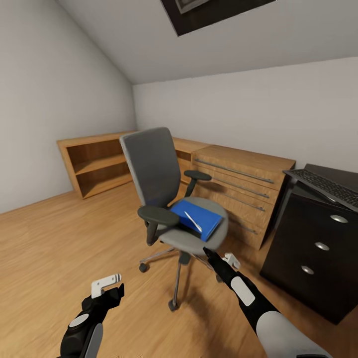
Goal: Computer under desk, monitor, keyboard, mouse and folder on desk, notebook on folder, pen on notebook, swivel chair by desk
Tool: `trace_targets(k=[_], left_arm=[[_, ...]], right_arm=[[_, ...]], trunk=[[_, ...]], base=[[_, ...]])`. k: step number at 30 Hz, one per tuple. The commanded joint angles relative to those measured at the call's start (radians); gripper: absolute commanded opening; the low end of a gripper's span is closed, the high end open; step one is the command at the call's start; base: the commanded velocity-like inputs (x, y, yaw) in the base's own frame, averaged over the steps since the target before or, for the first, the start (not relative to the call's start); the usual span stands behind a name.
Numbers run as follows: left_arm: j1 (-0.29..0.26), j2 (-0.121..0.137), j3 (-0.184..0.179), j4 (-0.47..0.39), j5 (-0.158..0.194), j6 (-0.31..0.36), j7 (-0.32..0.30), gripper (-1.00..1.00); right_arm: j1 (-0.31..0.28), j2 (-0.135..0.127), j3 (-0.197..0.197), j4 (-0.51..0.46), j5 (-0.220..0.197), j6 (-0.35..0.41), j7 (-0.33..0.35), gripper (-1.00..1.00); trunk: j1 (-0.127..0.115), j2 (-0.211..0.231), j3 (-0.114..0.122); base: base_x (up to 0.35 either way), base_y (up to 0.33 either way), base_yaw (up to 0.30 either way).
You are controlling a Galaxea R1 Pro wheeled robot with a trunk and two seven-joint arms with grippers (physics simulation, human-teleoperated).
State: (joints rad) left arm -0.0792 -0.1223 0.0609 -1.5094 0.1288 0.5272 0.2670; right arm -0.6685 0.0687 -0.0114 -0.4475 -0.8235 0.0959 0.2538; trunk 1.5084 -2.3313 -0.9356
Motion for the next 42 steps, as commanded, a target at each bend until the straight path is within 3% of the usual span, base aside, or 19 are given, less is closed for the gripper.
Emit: trace_targets(k=[1, 8, 13, 17, 19, 24, 31, 42], left_arm=[[-0.001, 0.0, 0.0, 0.0, 0.01, 0.004, 0.007, 1.0], [-0.001, 0.0, 0.0, 0.004, 0.01, 0.004, 0.007, 1.0], [-0.001, 0.0, -0.001, 0.004, 0.01, 0.004, 0.006, 1.0], [-0.001, 0.0, -0.001, 0.005, 0.01, 0.004, 0.006, 1.0], [-0.001, -0.001, -0.001, 0.005, 0.01, 0.004, 0.006, 1.0], [-0.001, -0.001, -0.015, 0.005, 0.01, 0.004, 0.007, 1.0], [-0.001, -0.002, -0.022, 0.005, 0.009, 0.004, 0.007, 1.0], [-0.001, -0.002, -0.023, 0.003, 0.009, 0.004, 0.007, 1.0]], right_arm=[[0.0, 0.0, -0.001, 0.0, -0.01, 0.005, 0.002, 1.0], [0.0, 0.005, 0.013, 0.002, -0.008, 0.004, 0.002, 1.0], [0.0, 0.035, 0.042, 0.005, -0.007, 0.004, 0.002, 1.0], [0.0, 0.049, 0.074, 0.015, -0.007, 0.003, 0.003, 1.0], [0.0, 0.058, 0.117, 0.028, -0.006, 0.003, 0.005, 1.0], [0.0, 0.066, 0.168, 0.031, -0.007, 0.004, 0.005, 1.0], [0.0, 0.073, 0.195, 0.032, -0.008, 0.008, 0.003, 1.0], [0.0, 0.074, 0.197, 0.043, -0.009, 0.009, 0.002, 1.0]], trunk=[[-0.001, 0.0, -0.001], [-0.001, 0.0, -0.001], [-0.001, 0.0, -0.001], [-0.001, 0.0, -0.001], [-0.001, 0.0, -0.001], [-0.001, 0.0, -0.001], [-0.001, 0.0, -0.001], [-0.001, 0.0, -0.001]], base=[[-0.212, 0.0, 0.0], [-0.168, 0.0, 0.0], [-0.017, 0.0, 0.0], [-0.004, 0.0, 0.0], [-0.001, 0.0, 0.0], [0.0, 0.0, 0.0], [0.0, 0.0, 0.0], [0.0, 0.0, 0.0]])
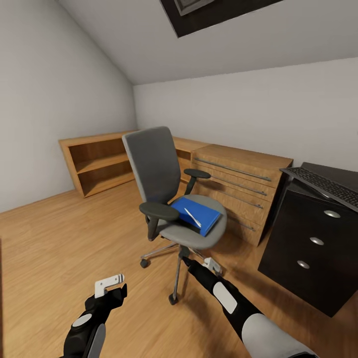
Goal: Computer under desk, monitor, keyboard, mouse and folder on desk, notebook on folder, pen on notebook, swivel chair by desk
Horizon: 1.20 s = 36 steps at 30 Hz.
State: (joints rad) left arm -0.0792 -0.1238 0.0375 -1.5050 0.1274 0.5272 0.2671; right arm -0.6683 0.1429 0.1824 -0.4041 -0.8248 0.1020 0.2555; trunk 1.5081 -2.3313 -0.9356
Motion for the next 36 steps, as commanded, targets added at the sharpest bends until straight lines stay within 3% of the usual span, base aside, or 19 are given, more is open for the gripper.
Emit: trace_targets(k=[1, 10, 16, 36], left_arm=[[-0.001, 0.0, 0.0, -0.001, 0.011, 0.004, 0.007, 1.0], [-0.001, 0.002, -0.002, -0.001, 0.012, 0.004, 0.007, 1.0], [-0.001, 0.001, -0.002, -0.001, 0.011, 0.001, 0.008, 1.0], [-0.001, 0.001, -0.002, -0.001, 0.01, 0.0, 0.008, 1.0]], right_arm=[[-0.001, 0.0, 0.003, 0.001, -0.008, 0.003, 0.001, 1.0], [-0.001, 0.0, 0.004, 0.009, -0.011, 0.012, 0.004, 1.0], [-0.001, -0.001, 0.002, 0.011, -0.011, 0.072, 0.027, 1.0], [-0.001, -0.003, 0.002, 0.023, -0.011, 0.081, 0.057, 1.0]], trunk=[[0.0, 0.0, -0.001], [0.0, 0.0, -0.001], [0.0, 0.0, -0.001], [0.0, 0.0, -0.001]], base=[[0.049, 0.0, 0.0], [0.202, 0.0, 0.0], [0.067, 0.0, 0.0], [0.199, 0.0, 0.0]])
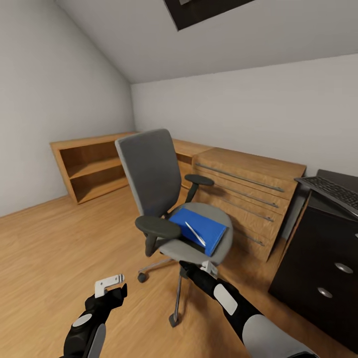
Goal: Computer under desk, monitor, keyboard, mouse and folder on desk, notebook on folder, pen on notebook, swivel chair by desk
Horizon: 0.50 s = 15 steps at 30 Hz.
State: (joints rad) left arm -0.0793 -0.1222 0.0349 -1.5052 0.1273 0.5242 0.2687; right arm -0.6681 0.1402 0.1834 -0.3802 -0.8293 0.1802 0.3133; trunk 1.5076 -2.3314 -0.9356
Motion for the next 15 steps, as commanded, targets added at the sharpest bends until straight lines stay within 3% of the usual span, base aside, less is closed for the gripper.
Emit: trace_targets(k=[1, 15], left_arm=[[-0.001, 0.0, 0.0, -0.001, 0.011, 0.004, 0.006, 1.0], [-0.001, 0.0, 0.0, -0.001, 0.011, 0.004, 0.006, 1.0]], right_arm=[[-0.001, -0.001, 0.001, -0.001, -0.007, 0.002, 0.0, 1.0], [-0.001, -0.001, 0.001, -0.002, -0.007, -0.002, 0.0, 1.0]], trunk=[[0.0, 0.0, -0.001], [0.0, 0.0, -0.001]], base=[[0.253, 0.0, 0.0], [0.279, 0.03, 0.0]])
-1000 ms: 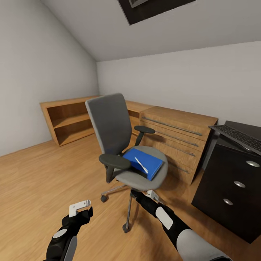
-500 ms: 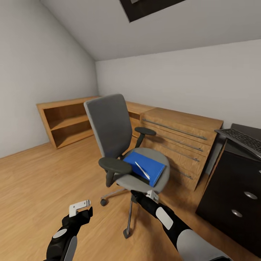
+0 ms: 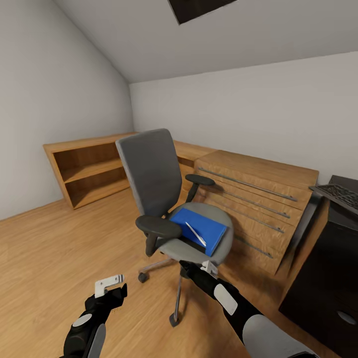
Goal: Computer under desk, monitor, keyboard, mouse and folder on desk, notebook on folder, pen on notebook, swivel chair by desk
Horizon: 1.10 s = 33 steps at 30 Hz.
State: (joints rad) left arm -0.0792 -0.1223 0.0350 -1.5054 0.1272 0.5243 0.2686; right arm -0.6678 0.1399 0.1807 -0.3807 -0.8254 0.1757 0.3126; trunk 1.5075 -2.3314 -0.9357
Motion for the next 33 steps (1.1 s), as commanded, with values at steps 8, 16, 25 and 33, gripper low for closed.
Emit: trace_targets(k=[8, 16, 25, 33], left_arm=[[-0.001, 0.0, 0.0, -0.001, 0.011, 0.005, 0.006, 1.0], [-0.001, 0.0, 0.0, -0.001, 0.011, 0.005, 0.007, 1.0], [-0.001, 0.0, 0.0, -0.001, 0.011, 0.005, 0.007, 1.0], [-0.001, 0.001, 0.0, 0.0, 0.011, 0.005, 0.006, 1.0]], right_arm=[[-0.001, 0.0, 0.003, -0.001, -0.011, 0.002, 0.0, 1.0], [-0.001, 0.0, 0.003, -0.001, -0.011, 0.001, 0.001, 1.0], [-0.001, 0.0, 0.003, -0.003, -0.009, -0.002, 0.005, 1.0], [-0.001, -0.001, 0.006, -0.006, 0.002, -0.01, 0.0, 1.0]], trunk=[[0.0, 0.0, -0.001], [0.0, 0.0, -0.001], [0.0, 0.0, -0.001], [0.0, 0.0, -0.001]], base=[[0.103, 0.029, 0.0], [-0.258, 0.001, 0.0], [-0.332, 0.0, 0.0], [-0.306, 0.0, 0.0]])
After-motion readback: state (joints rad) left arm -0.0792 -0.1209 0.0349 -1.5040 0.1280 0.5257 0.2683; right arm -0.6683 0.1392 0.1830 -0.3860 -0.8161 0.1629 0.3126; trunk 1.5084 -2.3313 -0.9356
